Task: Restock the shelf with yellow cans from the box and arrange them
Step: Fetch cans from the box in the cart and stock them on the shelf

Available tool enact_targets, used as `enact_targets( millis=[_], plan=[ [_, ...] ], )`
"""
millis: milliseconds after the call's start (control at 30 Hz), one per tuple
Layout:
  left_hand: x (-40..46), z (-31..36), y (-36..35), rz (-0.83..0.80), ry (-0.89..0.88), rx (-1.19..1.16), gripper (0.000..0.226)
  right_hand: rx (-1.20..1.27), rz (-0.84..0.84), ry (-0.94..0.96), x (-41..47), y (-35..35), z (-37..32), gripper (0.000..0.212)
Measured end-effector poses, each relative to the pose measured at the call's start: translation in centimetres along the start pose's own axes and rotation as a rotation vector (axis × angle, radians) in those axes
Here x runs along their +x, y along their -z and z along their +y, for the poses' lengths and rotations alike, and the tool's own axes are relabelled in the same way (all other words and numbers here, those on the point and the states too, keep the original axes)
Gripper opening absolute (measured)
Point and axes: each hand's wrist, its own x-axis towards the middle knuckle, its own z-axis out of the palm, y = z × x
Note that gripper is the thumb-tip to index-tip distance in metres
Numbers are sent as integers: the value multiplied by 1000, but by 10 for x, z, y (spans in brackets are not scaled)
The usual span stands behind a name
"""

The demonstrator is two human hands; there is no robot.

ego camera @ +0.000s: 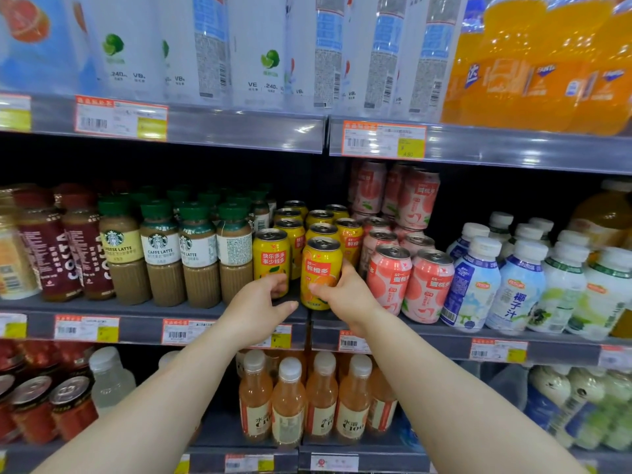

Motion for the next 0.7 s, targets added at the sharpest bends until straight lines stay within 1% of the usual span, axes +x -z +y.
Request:
enact_targets(
  millis=[267, 400, 500, 567, 633, 700],
  plan=[
    [-6, 0, 0, 28, -15, 45, 62, -38, -7, -38, 1, -2, -6, 63],
    [-12, 0, 3, 57, -33, 76, 61, -92, 41, -53, -8, -2, -8, 72],
    [-18, 3, 2, 83, -59, 118, 61, -225, 49, -32, -29, -1, -10, 73],
    [-23, 5, -2, 120, -67, 180, 61, -375, 39, 6, -47, 2, -11, 75],
    [-29, 7, -8, 165, -90, 290, 62, -512, 20, 51, -65, 5, -9, 73],
    [-39, 11, -17, 163, -71, 451, 66, -608, -5, 101, -83, 11, -4, 68]
  ],
)
